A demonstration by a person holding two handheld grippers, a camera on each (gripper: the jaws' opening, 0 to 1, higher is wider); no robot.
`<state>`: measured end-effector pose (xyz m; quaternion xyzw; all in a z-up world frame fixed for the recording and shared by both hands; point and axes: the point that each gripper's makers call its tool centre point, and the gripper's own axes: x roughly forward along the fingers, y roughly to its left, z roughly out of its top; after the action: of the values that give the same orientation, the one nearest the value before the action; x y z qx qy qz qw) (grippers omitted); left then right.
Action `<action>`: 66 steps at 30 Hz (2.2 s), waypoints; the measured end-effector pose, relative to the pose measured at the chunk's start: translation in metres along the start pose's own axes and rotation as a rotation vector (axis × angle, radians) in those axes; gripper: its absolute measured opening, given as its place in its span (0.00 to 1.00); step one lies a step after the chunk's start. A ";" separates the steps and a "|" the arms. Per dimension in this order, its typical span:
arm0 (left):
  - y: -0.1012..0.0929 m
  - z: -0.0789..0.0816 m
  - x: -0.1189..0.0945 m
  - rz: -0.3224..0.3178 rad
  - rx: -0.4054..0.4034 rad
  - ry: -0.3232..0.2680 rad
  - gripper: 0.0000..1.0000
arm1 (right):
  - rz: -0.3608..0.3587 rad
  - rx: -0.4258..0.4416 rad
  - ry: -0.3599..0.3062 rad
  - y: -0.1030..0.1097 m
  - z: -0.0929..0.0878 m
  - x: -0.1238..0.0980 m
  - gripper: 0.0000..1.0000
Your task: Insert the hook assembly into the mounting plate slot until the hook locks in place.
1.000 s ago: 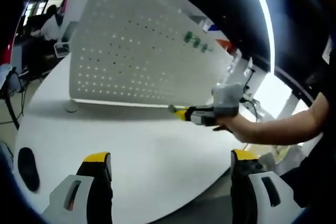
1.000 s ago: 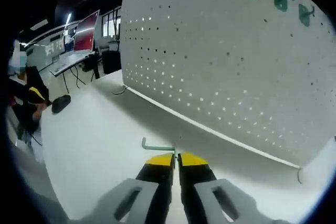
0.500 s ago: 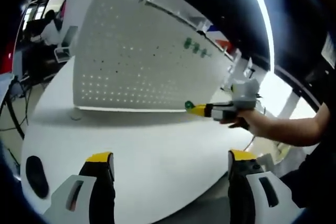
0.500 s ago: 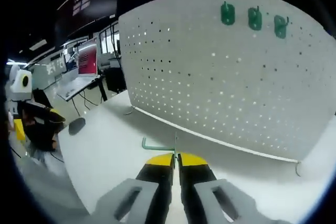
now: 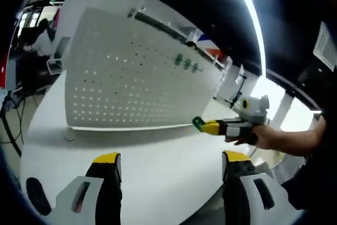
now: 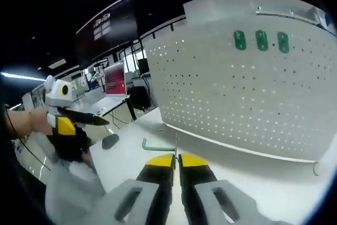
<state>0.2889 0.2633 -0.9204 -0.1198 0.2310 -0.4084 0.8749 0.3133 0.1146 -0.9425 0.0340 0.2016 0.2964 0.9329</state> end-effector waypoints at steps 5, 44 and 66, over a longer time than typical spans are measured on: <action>-0.009 0.013 0.007 -0.056 0.010 -0.016 0.66 | 0.142 0.078 -0.064 0.032 0.011 -0.007 0.00; -0.110 0.058 -0.002 -0.629 -0.226 -0.136 0.05 | 0.795 0.455 -0.327 0.143 0.065 -0.044 0.00; -0.040 0.064 0.015 -0.259 -0.150 -0.176 0.01 | 0.483 0.179 -0.205 0.100 0.048 -0.028 0.16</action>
<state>0.3029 0.2274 -0.8539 -0.2487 0.1660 -0.4874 0.8204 0.2571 0.1839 -0.8704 0.1933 0.1176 0.4864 0.8439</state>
